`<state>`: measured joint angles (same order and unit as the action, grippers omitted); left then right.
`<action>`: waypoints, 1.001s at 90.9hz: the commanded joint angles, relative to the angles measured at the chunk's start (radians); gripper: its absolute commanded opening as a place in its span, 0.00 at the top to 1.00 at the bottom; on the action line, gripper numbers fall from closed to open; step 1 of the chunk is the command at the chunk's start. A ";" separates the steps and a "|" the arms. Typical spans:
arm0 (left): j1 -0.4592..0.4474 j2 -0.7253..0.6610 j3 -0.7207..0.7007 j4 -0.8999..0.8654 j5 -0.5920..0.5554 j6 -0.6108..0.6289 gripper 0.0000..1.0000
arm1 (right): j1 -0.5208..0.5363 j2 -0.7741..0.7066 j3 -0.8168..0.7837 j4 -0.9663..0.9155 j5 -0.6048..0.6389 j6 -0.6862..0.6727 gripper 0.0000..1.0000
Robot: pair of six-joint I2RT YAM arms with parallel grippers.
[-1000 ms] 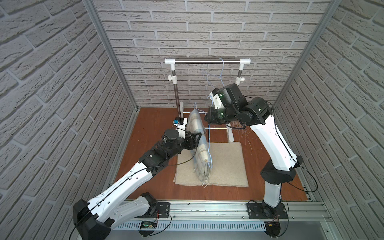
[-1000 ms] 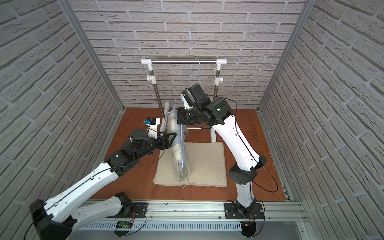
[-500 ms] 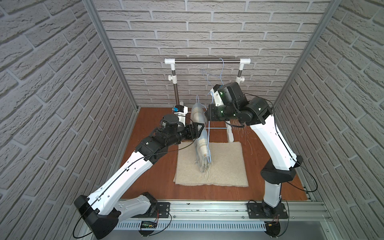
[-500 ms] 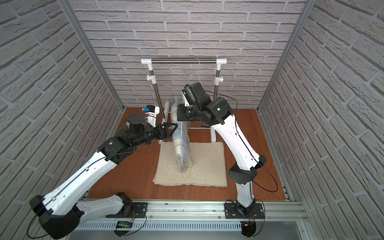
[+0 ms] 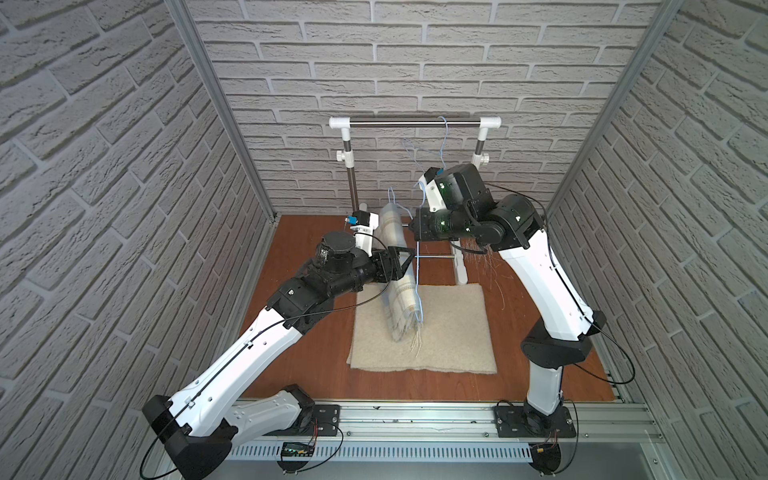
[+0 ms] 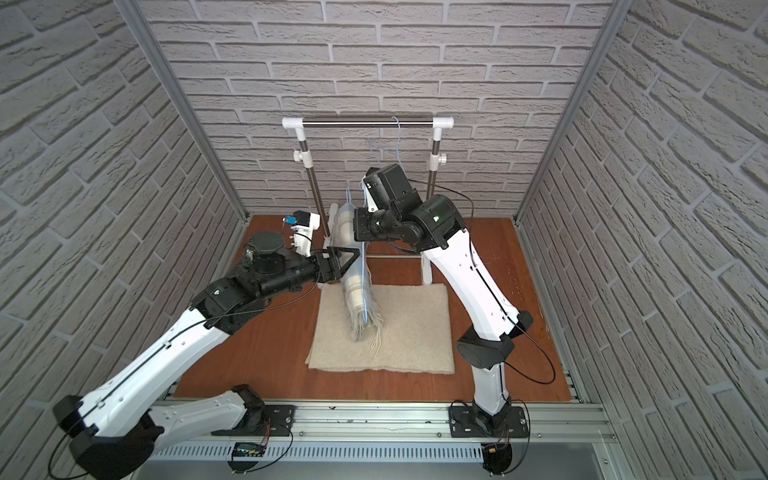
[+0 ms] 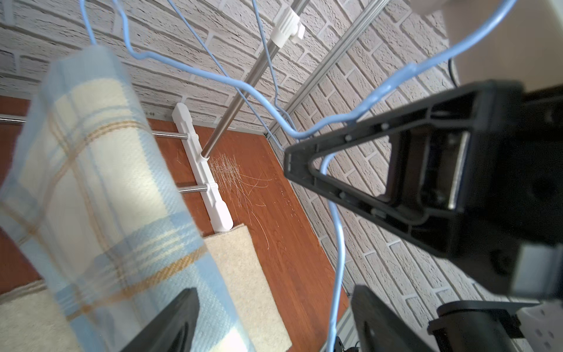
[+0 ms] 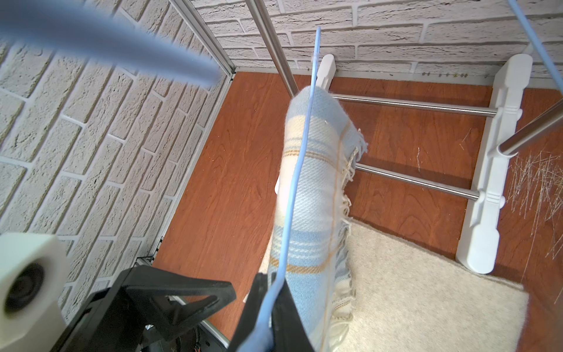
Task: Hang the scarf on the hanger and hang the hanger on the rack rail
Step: Place the hanger at the clothesline.
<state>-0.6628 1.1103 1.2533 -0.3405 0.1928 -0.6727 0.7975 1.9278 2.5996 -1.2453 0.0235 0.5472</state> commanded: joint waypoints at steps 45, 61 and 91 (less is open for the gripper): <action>-0.049 0.123 0.085 0.016 0.009 0.061 0.74 | -0.004 -0.020 -0.035 0.126 0.005 -0.030 0.97; -0.049 0.144 0.150 -0.064 -0.004 0.092 1.00 | -0.004 -0.024 -0.045 0.130 0.016 -0.037 0.97; 0.080 0.182 0.317 -0.264 0.036 0.124 1.00 | -0.021 -0.032 -0.045 0.151 0.010 -0.053 0.10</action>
<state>-0.6289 1.2846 1.4952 -0.5716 0.2157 -0.5880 0.7841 1.9270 2.5534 -1.1561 0.0288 0.5194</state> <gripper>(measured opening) 0.069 0.629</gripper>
